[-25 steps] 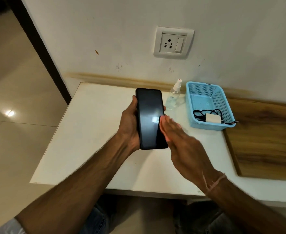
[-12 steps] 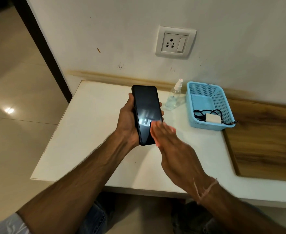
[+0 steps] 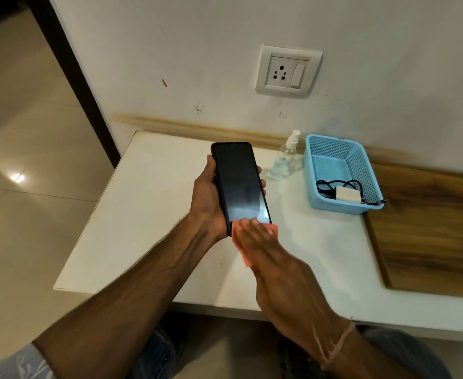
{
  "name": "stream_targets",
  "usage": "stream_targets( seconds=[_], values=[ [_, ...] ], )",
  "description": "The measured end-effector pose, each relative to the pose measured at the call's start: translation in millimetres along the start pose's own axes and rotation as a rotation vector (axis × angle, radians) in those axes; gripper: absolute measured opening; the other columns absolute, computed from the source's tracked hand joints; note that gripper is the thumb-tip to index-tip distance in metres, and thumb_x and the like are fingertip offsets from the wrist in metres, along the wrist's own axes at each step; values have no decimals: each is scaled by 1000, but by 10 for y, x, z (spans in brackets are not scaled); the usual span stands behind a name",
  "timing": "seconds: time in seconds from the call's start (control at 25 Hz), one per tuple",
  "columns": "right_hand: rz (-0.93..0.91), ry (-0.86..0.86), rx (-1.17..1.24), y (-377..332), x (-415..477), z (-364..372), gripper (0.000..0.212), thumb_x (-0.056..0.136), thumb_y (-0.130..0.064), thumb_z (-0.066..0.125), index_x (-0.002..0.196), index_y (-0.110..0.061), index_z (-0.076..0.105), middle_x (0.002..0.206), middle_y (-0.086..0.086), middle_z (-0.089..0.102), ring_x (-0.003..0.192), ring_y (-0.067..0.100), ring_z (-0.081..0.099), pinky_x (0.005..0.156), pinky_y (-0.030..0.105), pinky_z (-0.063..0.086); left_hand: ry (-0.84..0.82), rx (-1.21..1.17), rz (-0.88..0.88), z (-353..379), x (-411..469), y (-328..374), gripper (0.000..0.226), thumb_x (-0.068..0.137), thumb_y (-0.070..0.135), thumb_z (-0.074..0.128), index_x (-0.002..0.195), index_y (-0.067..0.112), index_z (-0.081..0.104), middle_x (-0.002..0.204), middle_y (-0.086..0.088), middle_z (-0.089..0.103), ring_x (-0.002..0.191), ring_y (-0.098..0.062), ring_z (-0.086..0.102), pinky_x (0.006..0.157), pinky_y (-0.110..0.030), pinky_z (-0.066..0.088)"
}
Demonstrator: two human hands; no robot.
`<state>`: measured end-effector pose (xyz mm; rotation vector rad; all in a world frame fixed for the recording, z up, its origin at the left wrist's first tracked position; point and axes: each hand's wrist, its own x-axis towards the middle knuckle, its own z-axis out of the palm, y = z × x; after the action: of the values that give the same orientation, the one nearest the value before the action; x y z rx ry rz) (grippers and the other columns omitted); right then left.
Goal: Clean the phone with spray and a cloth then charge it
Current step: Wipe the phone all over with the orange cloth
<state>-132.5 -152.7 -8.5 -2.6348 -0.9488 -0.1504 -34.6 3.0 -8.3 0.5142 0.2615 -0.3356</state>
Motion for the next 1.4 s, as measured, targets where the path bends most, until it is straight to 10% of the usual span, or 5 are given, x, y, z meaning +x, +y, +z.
stream_targets(
  seconds=[0.24, 0.56, 0.84, 1.16, 1.4],
  values=[
    [210, 68, 60, 127, 671, -180, 60, 99, -5, 39, 153, -14, 14, 161, 2, 8, 149, 14, 3, 122, 29, 9, 15, 12, -28, 66, -20, -51, 80, 93, 69, 41, 135, 4, 59, 123, -18, 65, 101, -31, 67, 91, -39, 55],
    [-23, 39, -19, -67, 38, 61, 70, 80, 2, 50, 147, -5, 30, 155, 8, 28, 144, 27, 24, 118, 40, 19, -74, 2, -1, 50, -35, 7, 77, 96, 67, 37, 130, 1, 60, 130, -17, 54, 100, -33, 59, 97, -44, 43],
    [254, 119, 76, 193, 1069, -253, 52, 103, -11, 30, 152, -8, 13, 161, 8, 8, 149, 17, 3, 122, 34, 5, -78, -36, -38, 78, -37, -108, 66, 97, 62, 41, 117, 8, 73, 118, -15, 72, 106, -27, 71, 90, -37, 58],
    [-46, 74, 19, -155, 58, 96, 57, 97, -13, 38, 151, -7, 23, 160, 6, 18, 148, 21, 14, 117, 39, 21, -110, -2, -12, 16, -2, -13, 78, 96, 66, 37, 120, -1, 67, 115, -19, 65, 100, -34, 60, 110, -49, 34],
    [257, 91, 92, 272, 1160, -348, 50, 105, -17, 28, 153, -13, 13, 161, 5, 8, 149, 15, 2, 122, 34, 6, -89, -67, -1, 137, -47, -110, 66, 99, 60, 39, 119, 6, 72, 122, -17, 69, 107, -28, 70, 86, -37, 58]
  ],
)
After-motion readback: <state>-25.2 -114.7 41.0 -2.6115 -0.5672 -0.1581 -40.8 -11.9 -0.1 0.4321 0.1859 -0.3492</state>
